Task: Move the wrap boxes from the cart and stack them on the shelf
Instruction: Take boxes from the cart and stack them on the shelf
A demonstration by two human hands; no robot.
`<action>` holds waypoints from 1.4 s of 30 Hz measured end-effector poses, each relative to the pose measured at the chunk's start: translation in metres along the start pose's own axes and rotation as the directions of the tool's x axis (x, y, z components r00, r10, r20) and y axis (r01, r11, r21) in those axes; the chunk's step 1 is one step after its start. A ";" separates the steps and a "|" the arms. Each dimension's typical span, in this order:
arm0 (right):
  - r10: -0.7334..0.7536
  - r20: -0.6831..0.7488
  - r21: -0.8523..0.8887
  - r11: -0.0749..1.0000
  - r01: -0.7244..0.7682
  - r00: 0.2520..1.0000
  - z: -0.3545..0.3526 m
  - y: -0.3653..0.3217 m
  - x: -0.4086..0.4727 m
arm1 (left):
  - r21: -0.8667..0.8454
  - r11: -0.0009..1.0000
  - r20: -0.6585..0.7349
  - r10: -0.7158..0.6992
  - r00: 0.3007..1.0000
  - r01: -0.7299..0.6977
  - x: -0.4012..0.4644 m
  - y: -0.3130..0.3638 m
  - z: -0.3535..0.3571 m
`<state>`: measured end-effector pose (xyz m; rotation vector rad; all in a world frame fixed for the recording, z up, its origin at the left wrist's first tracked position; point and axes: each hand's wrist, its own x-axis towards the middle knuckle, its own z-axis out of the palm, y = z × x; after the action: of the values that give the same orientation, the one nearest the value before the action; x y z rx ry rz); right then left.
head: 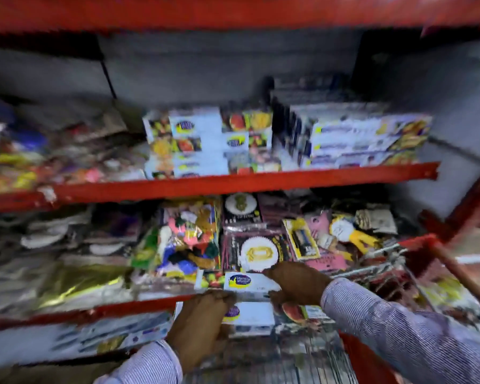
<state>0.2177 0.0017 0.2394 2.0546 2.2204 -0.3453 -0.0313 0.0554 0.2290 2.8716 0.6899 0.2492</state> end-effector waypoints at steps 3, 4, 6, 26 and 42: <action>0.032 -0.056 -0.029 0.999 -0.034 0.998 -0.053 -0.012 -0.003 | 0.017 0.999 -0.065 -0.026 0.998 0.027 0.004 -0.008 -0.043; 0.033 -0.078 -0.038 0.999 -0.036 0.996 -0.068 -0.015 -0.002 | 0.045 0.998 -0.098 -0.034 0.995 0.039 0.006 -0.010 -0.055; 0.028 -0.142 -0.083 0.996 -0.040 0.990 -0.102 -0.019 -0.001 | 0.054 0.998 -0.151 -0.015 0.988 0.023 0.012 -0.009 -0.086; -0.029 -0.314 -0.113 0.994 -0.007 0.949 -0.277 -0.001 0.141 | 0.046 0.980 -0.308 -0.172 0.936 0.195 0.124 -0.087 -0.235; -0.080 -0.344 0.052 0.993 0.104 0.936 -0.281 0.022 0.193 | -0.078 0.967 -0.277 -0.256 0.926 0.244 0.166 -0.148 -0.212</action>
<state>0.2460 0.2551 0.4662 2.1939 2.5390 -0.0750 0.0078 0.2904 0.4235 2.6951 1.0777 0.6404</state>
